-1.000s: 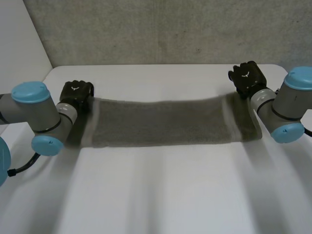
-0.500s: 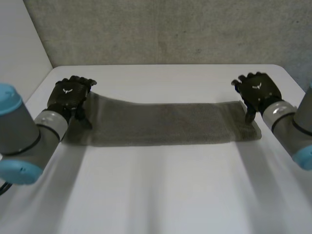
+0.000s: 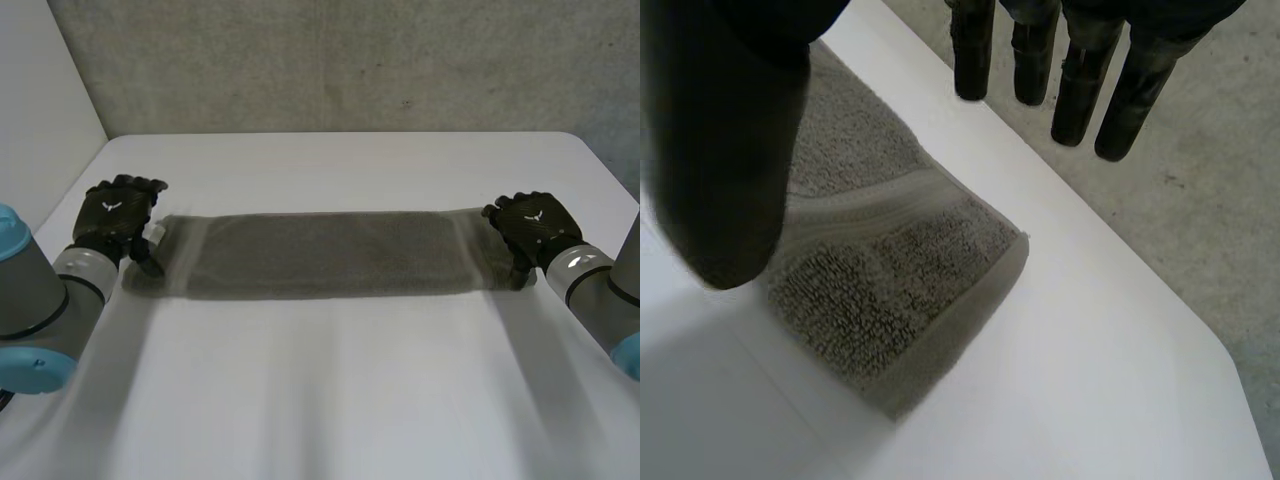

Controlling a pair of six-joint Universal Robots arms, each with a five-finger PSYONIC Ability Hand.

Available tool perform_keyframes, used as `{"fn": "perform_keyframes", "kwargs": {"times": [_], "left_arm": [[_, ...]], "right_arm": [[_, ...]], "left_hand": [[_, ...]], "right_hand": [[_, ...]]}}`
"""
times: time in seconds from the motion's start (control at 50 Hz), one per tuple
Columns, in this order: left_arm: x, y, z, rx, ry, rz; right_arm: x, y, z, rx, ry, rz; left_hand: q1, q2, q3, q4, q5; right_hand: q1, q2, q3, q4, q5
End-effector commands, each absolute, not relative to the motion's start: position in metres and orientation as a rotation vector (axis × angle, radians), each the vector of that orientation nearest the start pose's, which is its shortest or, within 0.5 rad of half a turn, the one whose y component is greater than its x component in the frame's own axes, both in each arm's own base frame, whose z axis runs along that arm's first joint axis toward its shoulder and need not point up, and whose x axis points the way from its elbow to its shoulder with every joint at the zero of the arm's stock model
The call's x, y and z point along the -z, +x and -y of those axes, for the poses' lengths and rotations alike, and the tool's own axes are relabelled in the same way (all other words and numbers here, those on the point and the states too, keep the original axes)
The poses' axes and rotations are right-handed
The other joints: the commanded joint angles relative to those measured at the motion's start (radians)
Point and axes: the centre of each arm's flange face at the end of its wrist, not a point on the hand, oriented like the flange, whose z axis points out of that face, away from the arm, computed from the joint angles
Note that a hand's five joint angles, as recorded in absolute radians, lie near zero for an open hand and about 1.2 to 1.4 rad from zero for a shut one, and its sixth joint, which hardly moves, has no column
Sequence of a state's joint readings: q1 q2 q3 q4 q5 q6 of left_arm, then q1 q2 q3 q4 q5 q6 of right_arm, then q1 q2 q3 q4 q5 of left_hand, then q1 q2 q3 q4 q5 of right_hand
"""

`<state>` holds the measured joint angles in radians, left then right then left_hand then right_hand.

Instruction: Fold the towel.

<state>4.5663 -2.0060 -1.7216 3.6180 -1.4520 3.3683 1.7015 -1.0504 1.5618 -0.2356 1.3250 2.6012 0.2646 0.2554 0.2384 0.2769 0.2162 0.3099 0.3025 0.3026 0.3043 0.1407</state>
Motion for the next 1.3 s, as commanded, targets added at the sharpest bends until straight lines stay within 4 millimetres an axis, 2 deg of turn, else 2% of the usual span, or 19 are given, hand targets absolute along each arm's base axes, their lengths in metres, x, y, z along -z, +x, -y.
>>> {"fn": "perform_keyframes", "kwargs": {"times": [0.02,0.1,0.24,0.3,0.34,0.42,0.5,0.58,0.62,0.66,0.68,0.72,0.84,1.0,1.1,1.14,1.16,1.2,1.3], "left_arm": [[-0.156,-0.19,0.329,2.097,0.554,-2.323],[-0.162,-0.192,0.324,2.128,0.557,-2.299],[-0.164,-0.195,0.32,2.163,0.569,-2.269],[-0.165,-0.196,0.317,2.167,0.574,-2.268],[-0.166,-0.196,0.316,2.171,0.576,-2.265],[-0.167,-0.196,0.314,2.172,0.575,-2.263],[-0.168,-0.195,0.314,2.182,0.572,-2.253],[-0.168,-0.196,0.313,2.186,0.574,-2.249],[-0.168,-0.196,0.313,2.186,0.574,-2.249],[-0.167,-0.196,0.312,2.181,0.574,-2.255],[-0.167,-0.196,0.312,2.181,0.574,-2.255],[-0.167,-0.196,0.312,2.183,0.576,-2.253],[-0.167,-0.196,0.311,2.182,0.576,-2.255],[-0.167,-0.196,0.31,2.184,0.578,-2.254],[-0.166,-0.196,0.309,2.181,0.58,-2.257],[-0.166,-0.198,0.309,2.183,0.586,-2.258],[-0.166,-0.198,0.309,2.183,0.586,-2.258],[-0.166,-0.199,0.308,2.185,0.59,-2.259],[-0.166,-0.199,0.307,2.184,0.592,-2.261]], "right_arm": [[-0.139,0.197,0.355,1.882,-1.064,-2.309],[-0.132,0.194,0.36,1.857,-1.064,-2.311],[-0.123,0.193,0.368,1.847,-1.061,-2.32],[-0.12,0.193,0.372,1.845,-1.063,-2.323],[-0.118,0.19,0.375,1.846,-1.054,-2.333],[-0.118,0.186,0.378,1.853,-1.047,-2.34],[-0.114,0.179,0.383,1.849,-1.032,-2.361],[-0.114,0.173,0.386,1.846,-1.021,-2.38],[-0.114,0.17,0.387,1.839,-1.015,-2.392],[-0.109,0.167,0.387,1.792,-1.007,-2.421],[-0.109,0.167,0.387,1.792,-1.007,-2.421],[-0.108,0.165,0.386,1.765,-0.999,-2.44],[-0.107,0.166,0.382,1.739,-0.995,-2.445],[-0.107,0.17,0.376,1.711,-1.002,-2.4],[-0.106,0.173,0.377,1.715,-1.017,-2.378],[-0.106,0.173,0.378,1.719,-1.027,-2.373],[-0.106,0.173,0.378,1.719,-1.027,-2.373],[-0.107,0.172,0.381,1.735,-1.024,-2.371],[-0.111,0.165,0.388,1.769,-1.001,-2.386]], "left_hand": [[-0.086,-0.077,-0.06,-0.099,-0.212],[-0.089,-0.08,-0.063,-0.102,-0.215],[-0.086,-0.077,-0.06,-0.099,-0.212],[-0.086,-0.077,-0.06,-0.099,-0.212],[-0.089,-0.08,-0.063,-0.102,-0.215],[-0.089,-0.08,-0.063,-0.102,-0.215],[-0.089,-0.08,-0.063,-0.102,-0.215],[-0.089,-0.08,-0.063,-0.102,-0.215],[-0.089,-0.08,-0.063,-0.102,-0.215],[-0.089,-0.08,-0.063,-0.102,-0.215],[-0.089,-0.08,-0.063,-0.102,-0.215],[-0.089,-0.08,-0.063,-0.102,-0.215],[-0.089,-0.08,-0.063,-0.102,-0.215],[-0.089,-0.08,-0.063,-0.102,-0.215],[-0.089,-0.08,-0.063,-0.102,-0.215],[-0.089,-0.08,-0.063,-0.102,-0.215],[-0.089,-0.08,-0.063,-0.102,-0.215],[-0.089,-0.08,-0.063,-0.102,-0.215],[-0.089,-0.08,-0.063,-0.102,-0.215]], "right_hand": [[0.095,0.102,0.102,0.101,0.09],[0.209,0.216,0.216,0.215,0.204],[0.262,0.27,0.27,0.268,0.257],[0.412,0.42,0.419,0.418,0.407],[0.593,0.601,0.601,0.599,0.588],[0.635,0.643,0.642,0.641,0.63],[0.937,0.945,0.944,0.943,0.932],[1.017,1.024,1.024,1.022,1.011],[1.011,1.018,1.018,1.017,1.006],[0.857,0.864,0.864,0.862,0.851],[0.855,0.863,0.863,0.861,0.85],[0.426,0.434,0.433,0.432,0.421],[0.362,0.37,0.37,0.368,0.357],[0.389,0.396,0.396,0.394,0.383],[0.5,0.508,0.508,0.506,0.495],[0.716,0.724,0.724,0.722,0.711],[0.717,0.725,0.725,0.723,0.712],[1.065,1.072,1.072,1.07,1.059],[1.086,1.094,1.094,1.092,1.081]]}}
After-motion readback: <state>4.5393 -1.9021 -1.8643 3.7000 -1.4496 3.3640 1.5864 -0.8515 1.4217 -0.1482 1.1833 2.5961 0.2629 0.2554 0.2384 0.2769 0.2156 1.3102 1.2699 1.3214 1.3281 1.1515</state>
